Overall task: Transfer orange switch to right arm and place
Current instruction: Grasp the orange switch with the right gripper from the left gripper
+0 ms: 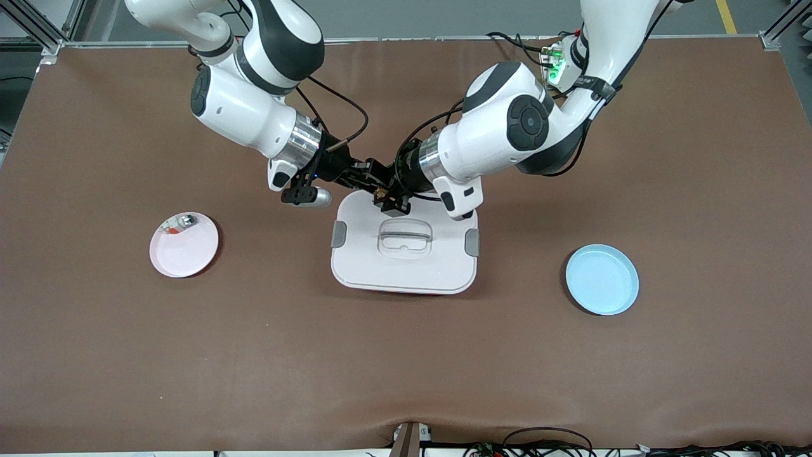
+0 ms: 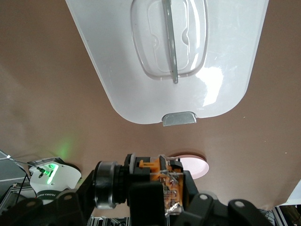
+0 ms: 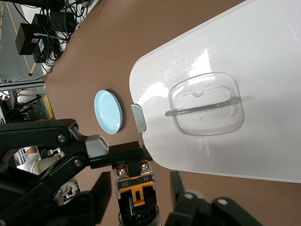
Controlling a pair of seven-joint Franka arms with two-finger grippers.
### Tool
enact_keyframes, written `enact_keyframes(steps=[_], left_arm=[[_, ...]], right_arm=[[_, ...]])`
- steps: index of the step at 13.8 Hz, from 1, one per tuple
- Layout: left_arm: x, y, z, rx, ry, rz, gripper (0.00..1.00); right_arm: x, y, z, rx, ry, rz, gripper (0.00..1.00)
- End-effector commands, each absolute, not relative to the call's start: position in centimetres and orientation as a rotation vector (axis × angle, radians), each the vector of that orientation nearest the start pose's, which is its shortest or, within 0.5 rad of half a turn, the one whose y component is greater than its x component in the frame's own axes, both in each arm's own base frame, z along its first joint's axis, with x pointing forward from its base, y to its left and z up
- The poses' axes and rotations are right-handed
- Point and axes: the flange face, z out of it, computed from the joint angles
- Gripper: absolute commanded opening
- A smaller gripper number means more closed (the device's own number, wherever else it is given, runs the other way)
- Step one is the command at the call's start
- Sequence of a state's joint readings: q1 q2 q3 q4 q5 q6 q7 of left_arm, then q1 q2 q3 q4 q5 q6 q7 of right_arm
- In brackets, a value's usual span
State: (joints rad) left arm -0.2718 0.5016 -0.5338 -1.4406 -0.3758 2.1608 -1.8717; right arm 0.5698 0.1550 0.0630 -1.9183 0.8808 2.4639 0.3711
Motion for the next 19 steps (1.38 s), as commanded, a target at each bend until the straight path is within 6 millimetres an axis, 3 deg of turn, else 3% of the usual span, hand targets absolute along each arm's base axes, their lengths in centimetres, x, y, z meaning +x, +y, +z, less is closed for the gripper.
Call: enact_keyframes(steps=[1,3,7,8,9,10,11,12,17,19], left_arm=[[53.7,-47.8,47.2,-2.687,-2.134,0.900,0.00],[53.7,-47.8,46.9,-2.682,-2.133,0.903,0.00],[53.9,-47.8,46.5,-2.674,-2.134,0.910,0.00],[53.9,-47.8,46.5,-2.674,-2.134,0.910,0.12],[54.0,-47.7,46.5,-2.674,-2.135,0.911,0.31],[53.9,-47.8,46.5,-2.681,-2.128,0.911,0.56],[53.9,-47.8,46.5,-2.688,-2.122,0.907,0.93],[54.1,-47.6,46.8,-2.695,-2.124,0.902,1.00],[55.3,-46.5,48.9,-2.720,-2.163,0.876,1.00],[56.1,-45.4,49.4,-2.745,-2.170,0.782,1.00]], right_arm=[[51.2,36.4,45.9,-2.320,0.415,0.019,0.17],[51.3,36.3,45.9,-2.319,0.419,0.019,0.00],[51.3,36.3,45.9,-2.319,0.422,0.020,0.00],[51.3,36.3,45.9,-2.318,0.426,0.022,0.00],[51.3,36.4,46.0,-2.317,0.427,0.021,0.00],[51.3,36.4,46.0,-2.316,0.431,0.023,0.00],[51.3,36.4,46.0,-2.316,0.431,0.023,0.00],[51.3,36.4,46.0,-2.316,0.431,0.023,0.00],[51.1,36.5,46.5,-2.323,0.408,0.028,0.00],[50.7,36.1,47.5,-2.333,0.370,0.067,0.00]])
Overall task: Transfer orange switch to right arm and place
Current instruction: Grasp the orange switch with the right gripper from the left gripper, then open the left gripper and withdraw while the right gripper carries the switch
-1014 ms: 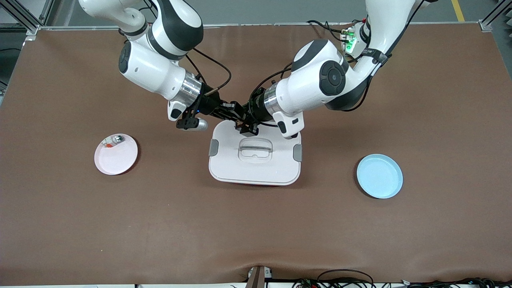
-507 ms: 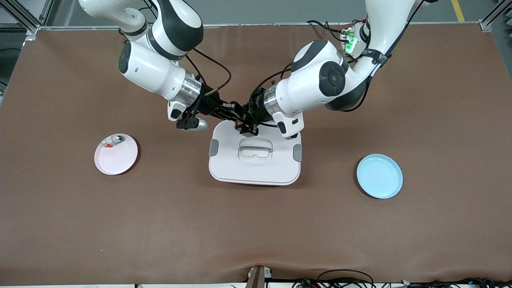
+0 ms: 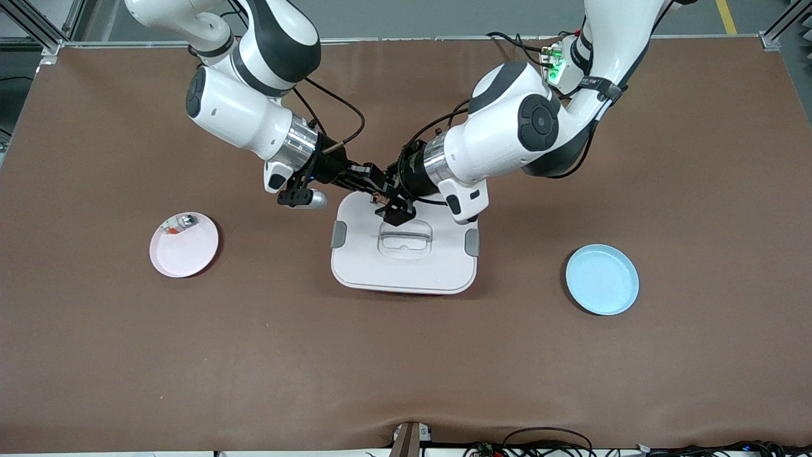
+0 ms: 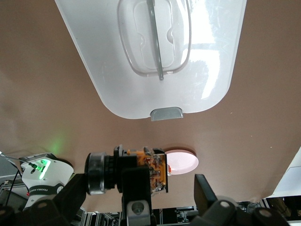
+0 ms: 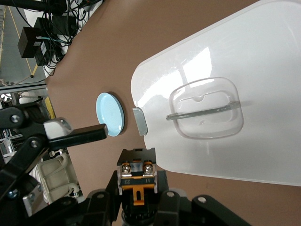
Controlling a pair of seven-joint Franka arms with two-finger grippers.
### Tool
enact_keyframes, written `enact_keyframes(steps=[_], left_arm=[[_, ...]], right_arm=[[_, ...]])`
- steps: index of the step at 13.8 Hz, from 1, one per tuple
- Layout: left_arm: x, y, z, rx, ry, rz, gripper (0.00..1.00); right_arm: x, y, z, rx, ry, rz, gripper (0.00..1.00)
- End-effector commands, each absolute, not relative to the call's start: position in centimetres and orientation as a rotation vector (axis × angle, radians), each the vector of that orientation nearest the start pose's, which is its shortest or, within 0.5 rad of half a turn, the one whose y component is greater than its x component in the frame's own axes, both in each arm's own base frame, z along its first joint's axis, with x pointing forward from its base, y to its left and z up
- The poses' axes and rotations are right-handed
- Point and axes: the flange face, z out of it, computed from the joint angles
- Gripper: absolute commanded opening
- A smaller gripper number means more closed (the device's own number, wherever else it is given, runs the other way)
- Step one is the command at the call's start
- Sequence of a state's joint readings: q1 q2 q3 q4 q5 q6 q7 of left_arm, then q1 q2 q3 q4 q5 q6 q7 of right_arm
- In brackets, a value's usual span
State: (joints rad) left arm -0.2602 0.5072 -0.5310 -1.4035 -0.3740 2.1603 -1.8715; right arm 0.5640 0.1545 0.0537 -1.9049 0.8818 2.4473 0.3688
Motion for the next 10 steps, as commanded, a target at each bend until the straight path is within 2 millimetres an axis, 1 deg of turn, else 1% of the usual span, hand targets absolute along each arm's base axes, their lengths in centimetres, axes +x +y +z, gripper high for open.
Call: enact_keyframes(steps=[1,3,4,6,7,8,9,10], left_arm=[[56.1,-45.1,50.1,-2.782,-2.153,0.702,1.00],[57.3,-43.4,50.7,-2.810,-2.155,0.587,1.00],[57.7,-42.4,51.4,-2.842,-2.135,0.523,1.00],[58.8,-39.6,52.6,-2.918,-2.039,0.392,1.00],[59.4,-37.8,53.1,-2.951,-1.978,0.352,1.00],[60.2,-35.6,53.6,-2.985,-1.907,0.315,1.00],[60.7,-33.3,54.0,-3.032,-1.784,0.249,1.00],[61.0,-31.3,54.4,-3.080,-1.609,0.156,1.00]], right_arm=[[50.7,35.4,48.2,-2.356,0.346,0.065,0.00],[50.3,34.5,49.3,-2.457,0.242,0.051,0.00],[50.4,33.7,50.1,-2.509,0.192,0.041,0.00],[50.0,33.0,51.5,-2.634,0.062,0.058,0.00],[49.9,32.7,52.1,-2.707,-0.003,0.062,0.00],[49.7,32.2,52.7,-2.772,-0.061,0.075,0.00],[49.5,31.4,53.5,-2.839,-0.115,0.069,0.00],[49.4,30.6,53.5,-2.913,-0.228,0.057,0.00]])
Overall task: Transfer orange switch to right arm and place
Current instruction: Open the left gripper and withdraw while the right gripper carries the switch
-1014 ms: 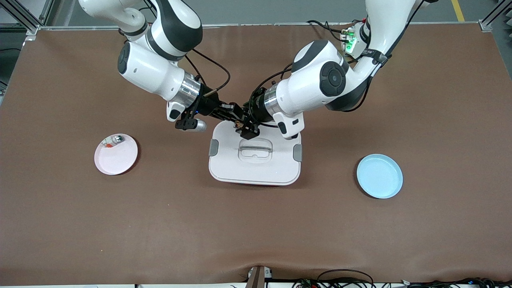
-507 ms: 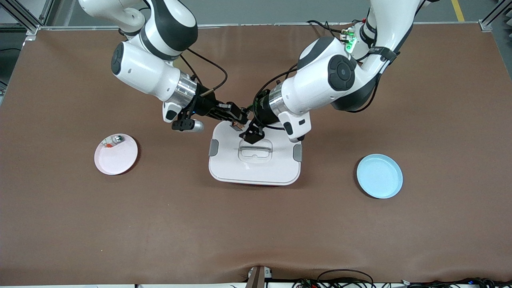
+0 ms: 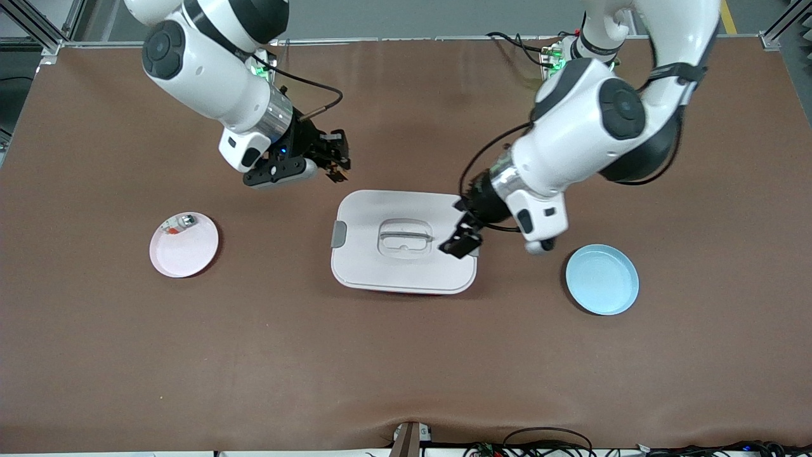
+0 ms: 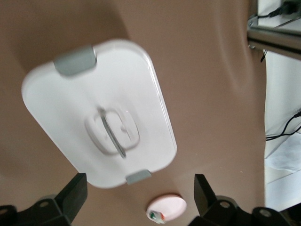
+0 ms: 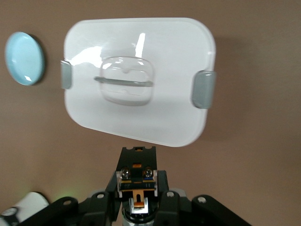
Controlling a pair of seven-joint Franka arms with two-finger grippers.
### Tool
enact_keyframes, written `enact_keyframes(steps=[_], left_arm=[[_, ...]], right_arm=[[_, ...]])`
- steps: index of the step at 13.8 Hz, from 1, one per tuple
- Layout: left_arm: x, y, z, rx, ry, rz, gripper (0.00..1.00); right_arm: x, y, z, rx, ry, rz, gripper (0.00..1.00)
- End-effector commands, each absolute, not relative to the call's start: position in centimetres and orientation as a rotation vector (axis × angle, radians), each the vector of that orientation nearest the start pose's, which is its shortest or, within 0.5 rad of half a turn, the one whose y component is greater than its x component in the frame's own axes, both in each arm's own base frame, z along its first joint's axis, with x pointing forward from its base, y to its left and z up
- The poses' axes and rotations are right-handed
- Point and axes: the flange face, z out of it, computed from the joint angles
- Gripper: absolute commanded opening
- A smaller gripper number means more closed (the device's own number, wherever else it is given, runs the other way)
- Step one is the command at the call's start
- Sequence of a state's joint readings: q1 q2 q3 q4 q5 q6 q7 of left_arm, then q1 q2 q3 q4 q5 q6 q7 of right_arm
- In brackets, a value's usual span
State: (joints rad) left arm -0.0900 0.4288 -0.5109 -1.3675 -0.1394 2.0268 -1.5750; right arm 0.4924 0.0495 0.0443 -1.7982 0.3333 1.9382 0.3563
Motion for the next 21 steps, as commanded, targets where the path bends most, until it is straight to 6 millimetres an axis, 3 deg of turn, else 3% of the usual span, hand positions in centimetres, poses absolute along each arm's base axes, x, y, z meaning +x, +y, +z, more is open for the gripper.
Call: enact_keyframes(steps=[1,3,6,9,13,16,18,21], left_arm=[[61.1,-29.3,54.6,-3.099,-1.423,0.087,1.00],[61.6,-24.9,54.4,-3.078,-1.135,0.013,1.00],[62.8,-18.1,53.9,-3.067,-0.845,0.045,1.00],[62.9,-13.2,55.2,-3.020,-0.845,0.028,1.00],[62.6,-12.7,55.8,-3.039,-0.673,0.021,1.00],[62.3,-10.3,56.9,-3.050,-0.509,0.022,1.00],[62.0,-8.6,57.8,-3.057,-0.421,0.040,1.00],[61.6,-8.6,58.1,-3.060,-0.358,0.059,1.00]], right_arm=[[48.9,29.7,54.0,-2.971,-0.397,0.045,0.00],[49.2,27.0,53.9,-3.017,-0.623,0.083,0.00],[50.3,22.7,54.0,-3.008,-1.001,0.105,0.00],[52.3,17.3,53.3,-2.854,-1.386,0.124,0.00],[54.3,10.7,52.0,-2.667,-1.743,0.136,0.00],[55.2,5.9,49.1,-2.500,-2.012,0.105,0.00],[55.4,3.8,46.8,-2.432,-2.162,0.110,0.00],[54.7,0.7,43.3,-2.351,-2.262,0.127,0.00]])
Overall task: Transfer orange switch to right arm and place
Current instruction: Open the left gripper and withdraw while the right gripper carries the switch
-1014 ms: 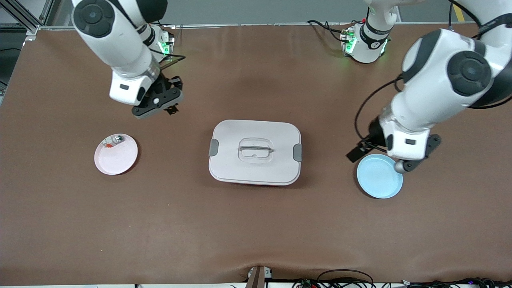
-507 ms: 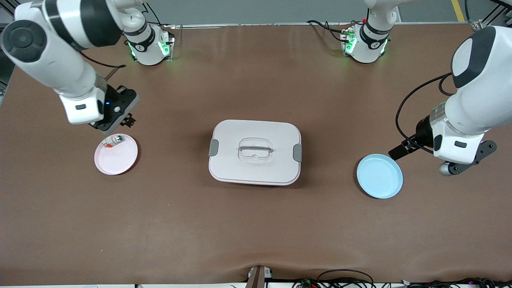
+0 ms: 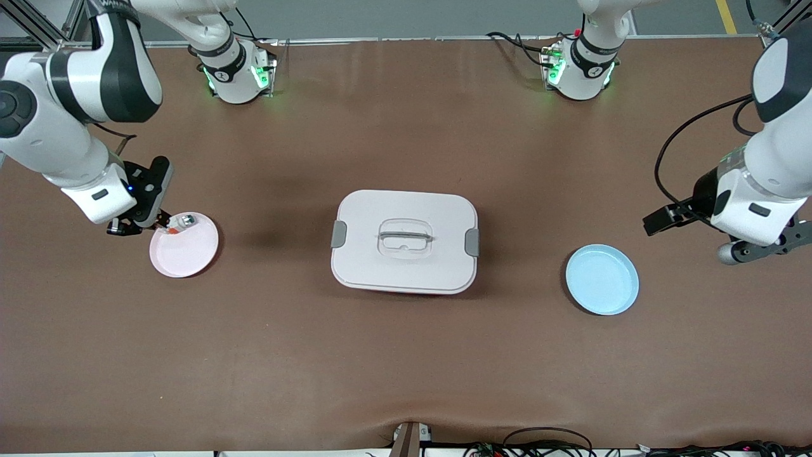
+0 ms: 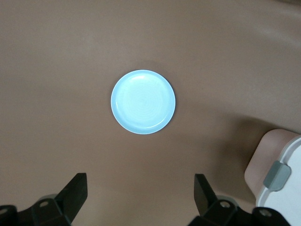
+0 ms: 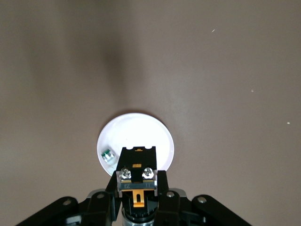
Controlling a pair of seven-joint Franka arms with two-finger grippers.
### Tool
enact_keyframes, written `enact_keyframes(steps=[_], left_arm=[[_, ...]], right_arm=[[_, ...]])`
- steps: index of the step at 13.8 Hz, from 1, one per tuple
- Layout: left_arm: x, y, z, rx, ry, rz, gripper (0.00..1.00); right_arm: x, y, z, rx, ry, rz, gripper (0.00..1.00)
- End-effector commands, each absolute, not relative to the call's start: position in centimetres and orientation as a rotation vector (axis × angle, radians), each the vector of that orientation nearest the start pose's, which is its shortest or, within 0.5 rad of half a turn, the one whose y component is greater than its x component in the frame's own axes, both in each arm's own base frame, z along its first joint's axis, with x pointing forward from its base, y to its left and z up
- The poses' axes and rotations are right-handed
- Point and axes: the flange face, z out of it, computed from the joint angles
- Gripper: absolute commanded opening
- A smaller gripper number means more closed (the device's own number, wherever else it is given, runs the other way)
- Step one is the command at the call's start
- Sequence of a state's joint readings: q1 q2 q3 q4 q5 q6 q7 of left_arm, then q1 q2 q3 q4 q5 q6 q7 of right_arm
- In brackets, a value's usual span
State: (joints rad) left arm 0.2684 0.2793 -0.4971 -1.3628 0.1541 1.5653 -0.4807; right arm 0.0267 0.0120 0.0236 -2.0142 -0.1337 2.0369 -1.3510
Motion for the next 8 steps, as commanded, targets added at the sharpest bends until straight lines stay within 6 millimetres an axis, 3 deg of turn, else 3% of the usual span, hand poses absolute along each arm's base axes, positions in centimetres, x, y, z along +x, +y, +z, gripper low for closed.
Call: enact_keyframes(steps=[1,2,4,6,8], left_arm=[[61.6,-8.8,58.3,-3.061,-0.345,0.062,1.00],[61.4,-9.2,58.5,-3.067,-0.271,0.062,1.00],[60.4,-9.2,60.1,-3.069,-0.162,0.038,1.00],[60.2,-8.3,60.4,-3.045,-0.130,0.018,1.00],[60.2,-5.7,61.1,-3.086,-0.227,0.023,1.00]], right_arm=[[54.4,-0.3,41.7,-2.350,-2.268,0.117,0.00],[54.0,-1.5,40.1,-2.375,-2.256,0.088,0.00],[53.9,-2.2,37.2,-2.366,-2.269,0.067,0.00],[54.2,-3.4,34.6,-2.372,-2.237,0.084,0.00],[54.5,-3.9,32.6,-2.334,-2.257,0.099,0.00]])
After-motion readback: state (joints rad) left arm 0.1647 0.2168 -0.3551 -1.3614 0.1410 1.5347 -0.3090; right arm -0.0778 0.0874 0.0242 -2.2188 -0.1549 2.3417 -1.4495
